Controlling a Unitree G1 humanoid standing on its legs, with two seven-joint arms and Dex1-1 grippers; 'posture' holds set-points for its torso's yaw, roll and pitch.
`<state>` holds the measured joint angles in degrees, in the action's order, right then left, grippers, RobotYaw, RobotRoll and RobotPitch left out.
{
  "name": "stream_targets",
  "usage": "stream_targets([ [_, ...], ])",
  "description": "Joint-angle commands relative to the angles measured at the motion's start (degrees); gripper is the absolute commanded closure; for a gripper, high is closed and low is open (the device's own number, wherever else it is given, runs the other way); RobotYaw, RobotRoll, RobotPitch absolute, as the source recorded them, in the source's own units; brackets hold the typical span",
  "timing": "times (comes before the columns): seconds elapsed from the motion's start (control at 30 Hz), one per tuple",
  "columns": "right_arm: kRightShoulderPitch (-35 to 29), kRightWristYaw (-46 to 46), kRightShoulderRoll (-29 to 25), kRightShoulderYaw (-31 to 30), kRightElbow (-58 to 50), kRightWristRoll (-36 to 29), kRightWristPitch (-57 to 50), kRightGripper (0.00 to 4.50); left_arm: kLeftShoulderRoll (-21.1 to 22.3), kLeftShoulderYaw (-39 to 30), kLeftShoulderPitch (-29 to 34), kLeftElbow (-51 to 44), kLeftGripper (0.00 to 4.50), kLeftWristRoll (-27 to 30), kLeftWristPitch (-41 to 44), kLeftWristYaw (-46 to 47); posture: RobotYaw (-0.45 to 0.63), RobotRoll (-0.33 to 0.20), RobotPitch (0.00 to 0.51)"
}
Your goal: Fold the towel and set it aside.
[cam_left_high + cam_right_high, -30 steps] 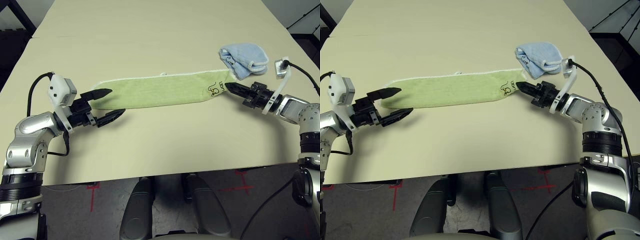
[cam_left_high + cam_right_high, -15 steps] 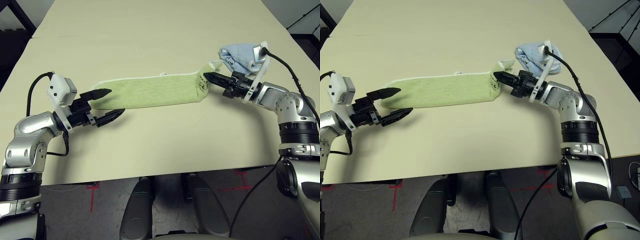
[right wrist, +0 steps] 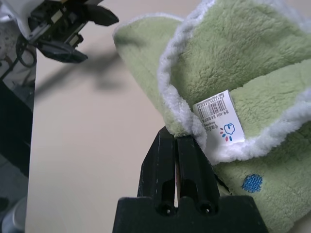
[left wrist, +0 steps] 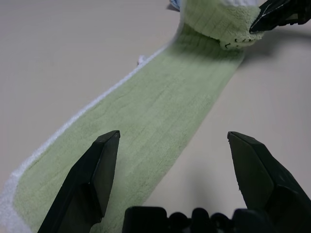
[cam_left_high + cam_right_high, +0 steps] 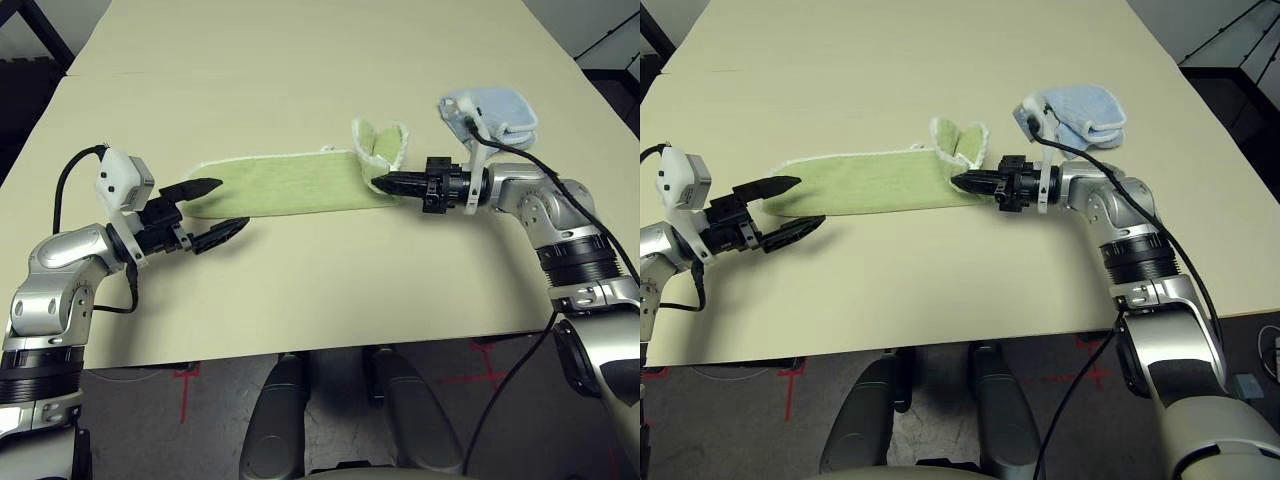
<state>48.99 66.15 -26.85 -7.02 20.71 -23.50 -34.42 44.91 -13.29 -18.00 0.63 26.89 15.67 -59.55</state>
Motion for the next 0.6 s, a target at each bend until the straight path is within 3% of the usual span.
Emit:
stream_targets([
  [0.03, 0.68, 0.45, 0.68, -1.32, 0.32, 1.75, 1.46, 4.47, 0.11, 0.41, 0.33, -1.37, 0.00, 0.09, 0.39, 0.02, 0.03, 0.000, 0.193],
  [0.3, 4.35, -2.34, 5.45, -3.68, 3.98, 5.77, 1.01, 4.47, -0.46, 0.66, 0.01, -2.28, 0.00, 0.41, 1.22, 0.85, 0.04, 0.000, 0.190],
  [0.57, 5.56, -1.39, 6.27, -5.75, 7.26, 9.61, 2.13, 4.47, -0.45, 0.03, 1.18, -3.69, 0.00, 0.36, 1.46, 2.58, 0.06, 0.000, 0.189],
  [0.6, 5.49, -1.20, 6.30, -5.76, 7.26, 9.83, 2.19, 3.96, -0.41, 0.03, 1.31, -3.79, 0.00, 0.43, 1.50, 2.66, 0.06, 0.000, 0.189],
])
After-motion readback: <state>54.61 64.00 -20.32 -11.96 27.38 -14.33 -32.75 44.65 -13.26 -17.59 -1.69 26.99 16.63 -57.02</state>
